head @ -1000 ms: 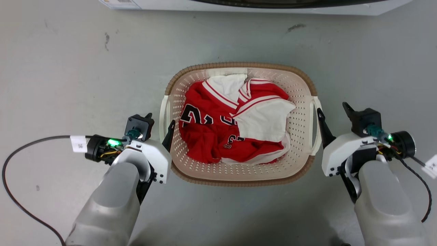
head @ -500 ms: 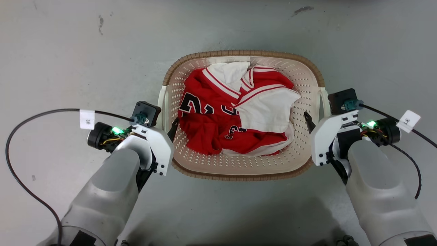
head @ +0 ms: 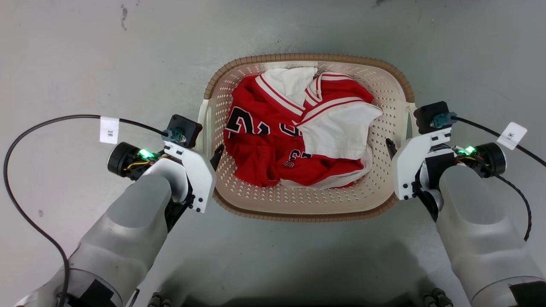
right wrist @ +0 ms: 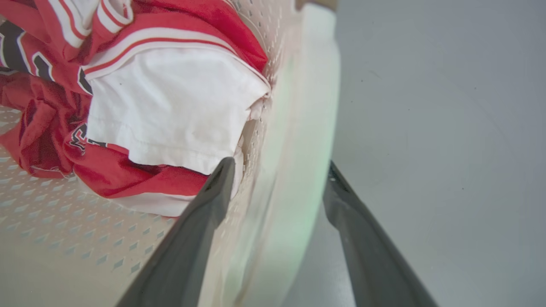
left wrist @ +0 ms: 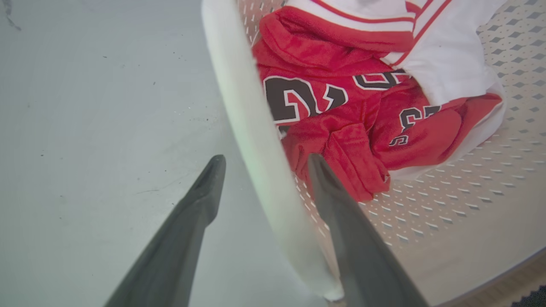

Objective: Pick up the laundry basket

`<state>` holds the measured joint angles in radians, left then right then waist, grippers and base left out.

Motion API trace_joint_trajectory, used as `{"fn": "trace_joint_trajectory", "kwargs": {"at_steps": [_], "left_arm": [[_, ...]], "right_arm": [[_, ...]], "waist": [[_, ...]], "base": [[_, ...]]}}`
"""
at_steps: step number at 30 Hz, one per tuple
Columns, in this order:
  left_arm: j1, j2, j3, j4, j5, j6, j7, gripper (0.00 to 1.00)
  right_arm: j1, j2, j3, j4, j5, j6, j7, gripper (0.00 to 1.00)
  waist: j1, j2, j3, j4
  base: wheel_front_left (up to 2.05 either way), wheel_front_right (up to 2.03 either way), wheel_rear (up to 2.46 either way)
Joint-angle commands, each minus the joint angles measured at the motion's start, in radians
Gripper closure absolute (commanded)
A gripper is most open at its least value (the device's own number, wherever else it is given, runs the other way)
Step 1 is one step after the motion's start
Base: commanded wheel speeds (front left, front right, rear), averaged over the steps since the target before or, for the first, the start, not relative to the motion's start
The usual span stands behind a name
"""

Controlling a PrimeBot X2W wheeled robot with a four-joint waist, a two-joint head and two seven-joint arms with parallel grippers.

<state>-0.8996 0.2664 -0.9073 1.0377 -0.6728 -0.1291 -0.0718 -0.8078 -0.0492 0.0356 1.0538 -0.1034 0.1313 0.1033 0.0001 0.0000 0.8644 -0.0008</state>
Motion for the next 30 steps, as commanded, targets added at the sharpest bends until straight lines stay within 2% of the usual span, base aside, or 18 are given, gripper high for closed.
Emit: {"fn": "trace_joint_trajectory", "kwargs": {"at_steps": [1,2,3,4,5,13,19,21,22,24,30], "left_arm": [[-0.016,0.002,-0.024,-0.002,-0.021,-0.001,-0.001,0.00],[-0.015,0.003,-0.034,0.002,-0.039,-0.001,0.005,0.00],[-0.011,-0.001,-0.043,0.003,-0.059,-0.001,0.016,0.86],[-0.012,-0.001,-0.053,-0.004,-0.071,-0.001,0.021,1.00],[-0.017,0.002,-0.066,-0.008,-0.083,-0.001,0.021,1.00],[-0.007,0.014,-0.142,-0.015,-0.161,-0.002,0.017,1.00],[0.014,0.038,-0.217,-0.044,-0.237,-0.003,0.042,1.00],[0.023,0.047,-0.242,-0.055,-0.266,-0.003,0.055,1.00],[0.042,0.064,-0.285,-0.077,-0.311,-0.003,0.092,1.00],[0.054,0.078,-0.309,-0.092,-0.339,-0.003,0.118,1.00],[0.109,0.101,-0.343,-0.173,-0.450,-0.006,0.189,1.00]], "right_arm": [[-0.019,-0.001,-0.009,0.009,-0.001,-0.001,0.000,0.00],[-0.020,-0.001,-0.010,0.013,-0.001,-0.001,-0.002,0.00],[-0.021,-0.001,-0.012,0.021,0.012,-0.001,0.002,0.00],[-0.024,-0.001,-0.015,0.030,0.022,-0.001,0.008,0.49],[-0.029,-0.001,-0.011,0.035,0.023,-0.001,0.007,1.00],[-0.036,-0.011,-0.020,0.064,-0.002,-0.001,0.012,1.00],[-0.030,-0.011,-0.048,0.087,-0.030,-0.002,0.018,1.00],[-0.026,-0.011,-0.044,0.098,-0.049,-0.002,0.031,1.00],[-0.015,-0.012,-0.029,0.127,-0.050,-0.002,0.069,1.00],[-0.013,-0.013,-0.010,0.151,-0.039,-0.002,0.104,1.00],[-0.004,-0.012,0.083,0.198,0.040,-0.002,0.223,1.00]], "waist": [[-0.0001,0.0000,0.004,0.002],[-0.0001,0.0000,0.006,0.002],[-0.0001,0.0000,0.007,0.003],[-0.0001,0.0000,0.009,0.004],[-0.0001,0.0000,0.011,0.006],[-0.0001,0.0000,0.008,0.010],[-0.0001,0.0000,-0.038,0.008],[-0.0001,0.0000,-0.065,0.005],[-0.0001,0.0000,-0.122,-0.002],[-0.0001,0.0000,-0.166,-0.008],[-0.0001,0.0000,-0.314,-0.016]], "base": [[0.00,0.00,0.00],[0.00,0.00,0.00],[0.00,0.00,0.00],[0.00,0.00,0.00],[0.00,0.00,0.00],[0.00,0.00,0.00],[0.00,0.00,0.00],[0.00,0.00,0.00],[0.00,0.00,0.00],[0.00,0.00,0.00],[0.00,0.00,0.00]]}}
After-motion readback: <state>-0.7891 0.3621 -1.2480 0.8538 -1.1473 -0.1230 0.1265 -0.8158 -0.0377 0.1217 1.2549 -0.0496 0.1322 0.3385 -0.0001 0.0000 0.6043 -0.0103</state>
